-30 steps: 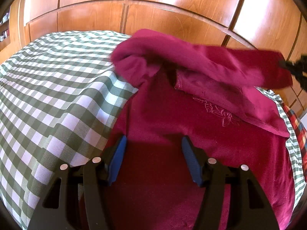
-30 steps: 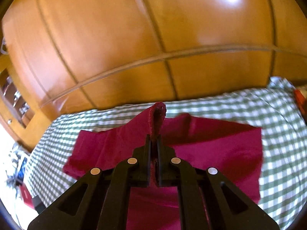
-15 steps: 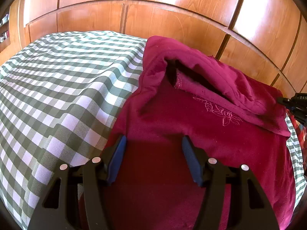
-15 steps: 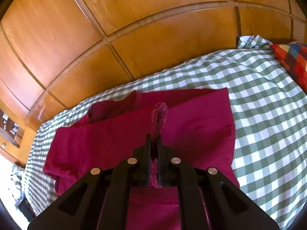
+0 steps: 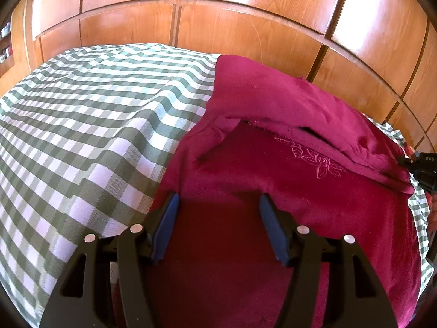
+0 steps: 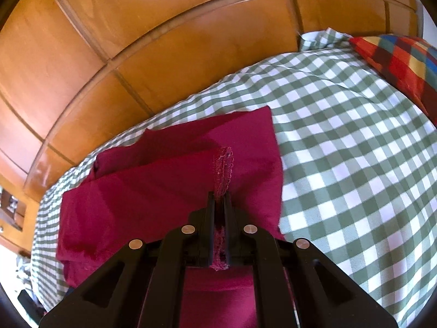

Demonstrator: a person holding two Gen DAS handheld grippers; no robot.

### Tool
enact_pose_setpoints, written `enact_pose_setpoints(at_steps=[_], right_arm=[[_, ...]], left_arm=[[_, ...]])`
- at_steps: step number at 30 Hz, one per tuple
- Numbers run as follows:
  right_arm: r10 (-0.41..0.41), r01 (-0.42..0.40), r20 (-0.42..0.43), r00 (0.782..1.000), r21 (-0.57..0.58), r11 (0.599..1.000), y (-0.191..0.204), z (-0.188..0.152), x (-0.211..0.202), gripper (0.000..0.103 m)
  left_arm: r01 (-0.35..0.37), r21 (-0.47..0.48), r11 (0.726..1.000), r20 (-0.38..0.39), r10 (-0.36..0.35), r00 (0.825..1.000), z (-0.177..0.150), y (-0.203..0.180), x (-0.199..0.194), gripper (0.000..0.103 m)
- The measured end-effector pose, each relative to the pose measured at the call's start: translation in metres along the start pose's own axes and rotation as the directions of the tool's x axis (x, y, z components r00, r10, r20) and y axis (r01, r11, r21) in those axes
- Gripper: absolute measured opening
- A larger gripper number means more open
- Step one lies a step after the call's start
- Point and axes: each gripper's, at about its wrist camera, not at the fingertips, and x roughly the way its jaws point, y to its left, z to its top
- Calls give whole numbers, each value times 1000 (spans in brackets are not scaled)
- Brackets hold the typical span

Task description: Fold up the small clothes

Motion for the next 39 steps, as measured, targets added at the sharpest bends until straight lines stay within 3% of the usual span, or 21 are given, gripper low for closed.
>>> enact_pose_setpoints(at_steps=[2,7,11,13,16,18,23,26,31,35,39], right_arm=[[-18,18,1,1000,-24,1000,0,0,2,5],[-25,26,24,999,-33,999,0,2,-3,5],[-24,27,48,999,-59,998,3,7,-11,5],[-44,46,34,998,-66,997,1,7,-8,5],[-70,69,-12,997,-58,996,-8,3,4,5],[-59,58,-4,998,-56,997,-12,3,-1,6],[-94,102,84,992,-98,990,0,6,-28,6],[-40,54,110,993,-136,989,19,4,-38,6],[17,-5,58,998,-214,977,57,-9,-19,6],[4,2,29,1000,-217,976,68,-11,4,6],[-41,43,12,999,-195,980,62,-5,22,6]], left_arm=[[-14,15,1000,2,14,1000,5,-3,-7,62],[17,43,999,104,-22,994,31,-11,-40,67],[28,85,996,140,-39,989,58,-25,-37,67],[21,112,993,121,-35,992,68,-34,-23,69],[-13,124,992,-1,13,1000,69,-39,21,69],[-40,143,989,-36,46,998,62,-40,35,70],[-18,131,991,3,18,1000,57,-34,15,70],[3,123,992,68,-12,998,62,-34,-5,70],[22,94,995,125,-34,992,82,-29,-18,70],[40,69,997,124,-49,991,105,-33,-5,69],[16,109,994,111,-28,993,119,-48,17,67]])
